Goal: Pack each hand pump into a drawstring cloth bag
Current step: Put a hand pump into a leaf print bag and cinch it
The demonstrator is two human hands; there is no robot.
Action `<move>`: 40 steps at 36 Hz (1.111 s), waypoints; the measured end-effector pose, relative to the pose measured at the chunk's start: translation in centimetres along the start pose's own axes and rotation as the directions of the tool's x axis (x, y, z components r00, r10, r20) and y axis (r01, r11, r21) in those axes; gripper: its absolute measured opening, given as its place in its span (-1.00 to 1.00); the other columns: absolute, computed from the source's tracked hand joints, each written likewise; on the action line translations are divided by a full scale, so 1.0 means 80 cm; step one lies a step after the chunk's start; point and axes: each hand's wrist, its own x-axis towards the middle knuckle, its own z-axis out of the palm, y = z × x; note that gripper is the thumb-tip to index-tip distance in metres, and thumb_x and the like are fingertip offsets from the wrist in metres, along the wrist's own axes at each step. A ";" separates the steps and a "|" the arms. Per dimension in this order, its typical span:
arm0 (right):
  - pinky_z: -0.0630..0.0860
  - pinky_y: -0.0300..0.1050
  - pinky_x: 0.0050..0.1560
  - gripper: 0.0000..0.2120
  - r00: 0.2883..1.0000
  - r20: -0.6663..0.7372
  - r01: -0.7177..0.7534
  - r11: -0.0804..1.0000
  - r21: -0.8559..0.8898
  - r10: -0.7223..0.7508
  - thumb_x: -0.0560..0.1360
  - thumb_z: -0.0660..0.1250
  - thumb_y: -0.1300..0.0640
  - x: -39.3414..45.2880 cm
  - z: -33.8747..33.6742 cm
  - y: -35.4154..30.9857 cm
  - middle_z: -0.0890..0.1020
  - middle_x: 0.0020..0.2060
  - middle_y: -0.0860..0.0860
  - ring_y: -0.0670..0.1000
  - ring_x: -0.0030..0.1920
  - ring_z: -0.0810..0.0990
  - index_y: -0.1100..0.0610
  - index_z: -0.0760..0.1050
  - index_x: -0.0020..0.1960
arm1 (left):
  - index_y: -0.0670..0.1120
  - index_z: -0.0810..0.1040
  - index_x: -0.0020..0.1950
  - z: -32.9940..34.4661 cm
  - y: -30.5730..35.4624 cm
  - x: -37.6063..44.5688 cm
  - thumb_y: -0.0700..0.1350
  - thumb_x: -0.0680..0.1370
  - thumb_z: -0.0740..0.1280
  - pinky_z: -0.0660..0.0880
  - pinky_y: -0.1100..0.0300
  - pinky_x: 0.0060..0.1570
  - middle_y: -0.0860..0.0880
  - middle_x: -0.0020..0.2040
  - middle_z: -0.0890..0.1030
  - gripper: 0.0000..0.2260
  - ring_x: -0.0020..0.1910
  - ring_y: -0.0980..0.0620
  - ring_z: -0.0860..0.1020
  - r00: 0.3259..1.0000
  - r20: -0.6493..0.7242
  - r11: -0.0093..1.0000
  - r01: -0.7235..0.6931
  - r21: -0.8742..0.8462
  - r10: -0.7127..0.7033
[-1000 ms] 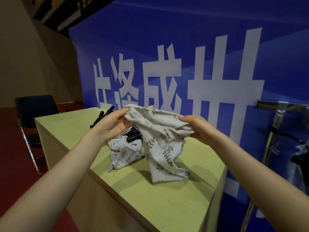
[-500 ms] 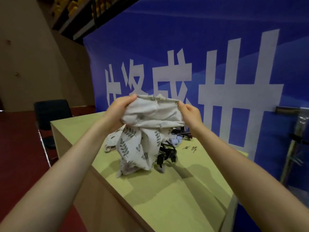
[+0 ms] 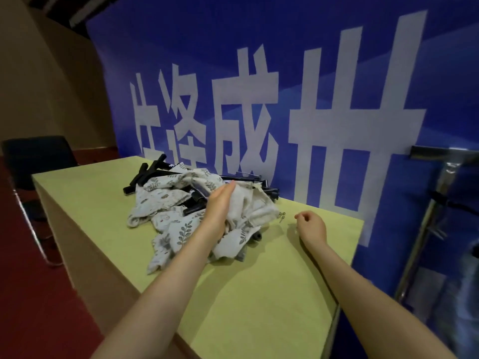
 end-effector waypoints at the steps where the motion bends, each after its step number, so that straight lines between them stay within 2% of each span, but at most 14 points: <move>1: 0.37 -0.15 -0.05 -0.78 1.000 0.023 0.011 0.998 -0.062 -0.010 0.58 0.18 0.19 0.005 0.001 0.001 0.64 0.04 0.12 0.04 -0.04 0.52 0.21 0.59 0.06 | -0.05 0.52 0.26 0.002 -0.004 0.002 0.11 0.58 0.28 0.52 0.04 0.08 -0.10 0.24 0.56 -0.66 0.18 -0.13 0.54 1.000 -0.016 1.000 0.001 -0.031 -0.001; 3: 0.36 -0.15 -0.08 -0.78 0.998 0.052 0.030 0.986 -0.163 -0.022 0.57 0.21 0.15 0.014 0.005 0.001 0.65 0.01 0.11 0.08 -0.02 0.55 0.20 0.59 0.06 | -0.05 0.52 0.28 -0.001 -0.015 0.004 0.08 0.59 0.27 0.56 0.05 -0.02 -0.10 0.20 0.58 -0.67 0.14 -0.13 0.57 0.999 -0.051 0.992 0.012 -0.122 -0.019; 5: 0.41 -0.13 -0.09 -0.77 0.998 0.062 0.042 0.965 -0.259 -0.027 0.57 0.24 0.05 0.026 0.011 0.003 0.66 -0.01 0.07 0.09 -0.01 0.58 0.16 0.60 0.05 | -0.07 0.53 0.26 -0.005 -0.029 0.007 0.05 0.60 0.27 0.57 0.14 -0.29 -0.12 0.09 0.63 -0.69 -0.05 -0.09 0.62 0.997 -0.061 0.974 0.028 -0.226 -0.043; 7: 0.46 -0.11 -0.10 -0.74 0.999 0.045 0.041 0.935 -0.352 -0.026 0.56 0.25 -0.07 0.037 0.016 0.002 0.65 -0.07 0.02 0.07 -0.05 0.59 0.08 0.60 0.01 | -0.07 0.55 0.18 -0.009 -0.034 0.007 0.03 0.61 0.27 0.54 0.17 -0.42 -0.12 -0.03 0.64 -0.76 -0.22 -0.05 0.62 0.996 -0.066 0.969 0.035 -0.245 -0.052; 9: 0.43 -0.12 -0.17 -0.70 1.000 0.018 0.030 0.897 -0.440 -0.025 0.54 0.26 -0.15 0.044 0.020 -0.002 0.64 -0.15 0.01 0.07 -0.13 0.58 0.07 0.60 -0.06 | -0.05 0.55 0.13 -0.011 -0.036 0.012 0.01 0.62 0.26 0.55 0.11 -0.30 -0.11 -0.05 0.64 -0.81 -0.19 -0.06 0.61 0.997 -0.068 0.979 0.021 -0.204 -0.035; 12: 0.36 -0.14 -0.28 -0.63 1.000 0.006 0.001 0.852 -0.524 0.003 0.51 0.28 -0.20 0.047 0.031 -0.007 0.61 -0.28 0.02 0.07 -0.25 0.55 0.10 0.59 -0.18 | 0.00 0.57 0.04 -0.015 -0.043 0.015 0.00 0.62 0.26 0.56 -0.02 0.06 -0.08 0.03 0.64 -0.87 0.01 -0.08 0.61 0.996 -0.081 0.993 0.013 -0.120 -0.022; 14: 0.35 -0.15 -0.30 -0.63 1.000 0.004 -0.008 0.836 -0.549 0.012 0.48 0.29 -0.20 0.051 0.040 -0.007 0.60 -0.30 0.02 0.07 -0.25 0.55 0.09 0.59 -0.20 | -0.03 0.57 0.14 -0.017 -0.049 0.018 0.01 0.61 0.26 0.50 -0.06 0.21 -0.08 0.12 0.63 -0.81 0.12 -0.09 0.59 0.995 -0.099 0.997 0.013 -0.075 -0.020; 16: 0.37 -0.16 -0.29 -0.67 1.000 0.016 0.001 0.821 -0.571 0.009 0.48 0.30 -0.19 0.057 0.046 -0.006 0.62 -0.26 0.01 0.08 -0.22 0.56 0.08 0.59 -0.17 | -0.08 0.55 0.24 -0.018 -0.051 0.020 0.02 0.62 0.25 0.49 -0.03 0.21 -0.07 0.15 0.62 -0.73 0.13 -0.07 0.58 0.995 -0.102 0.999 0.003 -0.043 -0.007; 21: 0.39 -0.14 -0.22 -0.77 0.999 0.036 0.023 0.825 -0.564 -0.004 0.52 0.29 -0.07 0.061 0.046 -0.001 0.64 -0.16 0.03 0.09 -0.14 0.57 0.08 0.58 -0.07 | -0.11 0.54 0.30 -0.018 -0.053 0.022 0.02 0.62 0.25 0.46 -0.04 0.26 -0.07 0.20 0.61 -0.67 0.17 -0.05 0.56 0.995 -0.097 1.000 -0.027 0.001 0.027; 28: 0.39 -0.14 -0.19 -0.80 0.999 0.043 0.037 0.825 -0.564 -0.015 0.56 0.26 -0.02 0.061 0.044 0.001 0.60 -0.14 0.02 0.06 -0.14 0.52 0.09 0.58 -0.01 | -0.08 0.56 0.21 -0.020 -0.055 0.025 -0.01 0.61 0.26 0.49 0.04 0.17 -0.06 0.14 0.62 -0.75 0.13 -0.04 0.57 0.994 -0.108 0.999 -0.011 -0.044 0.006; 33: 0.44 -0.13 -0.17 -0.82 0.998 0.059 0.034 0.847 -0.531 -0.003 0.55 0.27 0.01 0.061 0.042 0.001 0.64 -0.07 0.02 0.05 -0.09 0.56 0.08 0.59 0.02 | -0.09 0.53 0.29 -0.022 -0.054 0.025 0.00 0.61 0.26 0.45 -0.03 0.26 -0.05 0.18 0.61 -0.70 0.16 -0.05 0.55 0.993 -0.114 0.997 -0.014 -0.070 0.006; 35: 0.43 -0.14 -0.17 -0.82 0.997 0.076 0.046 0.844 -0.534 -0.006 0.56 0.27 0.01 0.061 0.040 0.001 0.63 -0.07 0.02 0.03 -0.11 0.53 0.08 0.58 0.02 | -0.06 0.54 0.26 -0.022 -0.055 0.026 0.00 0.61 0.25 0.47 0.01 0.21 -0.02 0.13 0.61 -0.74 0.13 -0.03 0.56 0.994 -0.105 0.997 -0.012 -0.082 0.003; 38: 0.48 -0.10 -0.14 -0.80 0.993 0.114 0.084 0.825 -0.559 -0.024 0.58 0.25 0.02 0.062 0.033 -0.001 0.63 -0.08 0.04 0.05 -0.10 0.55 0.11 0.56 0.03 | 0.00 0.53 0.17 -0.021 -0.055 0.026 -0.02 0.62 0.25 0.50 0.13 -0.01 0.06 -0.01 0.60 -0.83 0.00 0.05 0.57 0.996 -0.093 0.994 -0.002 -0.113 -0.009; 40: 0.51 -0.06 -0.08 -0.79 0.991 0.130 0.093 0.831 -0.549 -0.025 0.59 0.25 0.03 0.062 0.030 -0.002 0.63 -0.07 0.08 0.08 -0.07 0.57 0.16 0.55 0.04 | -0.02 0.54 0.14 -0.022 -0.054 0.026 -0.03 0.62 0.26 0.51 0.14 -0.05 0.04 -0.03 0.61 -0.84 -0.03 0.04 0.58 0.995 -0.095 0.989 0.015 -0.144 -0.029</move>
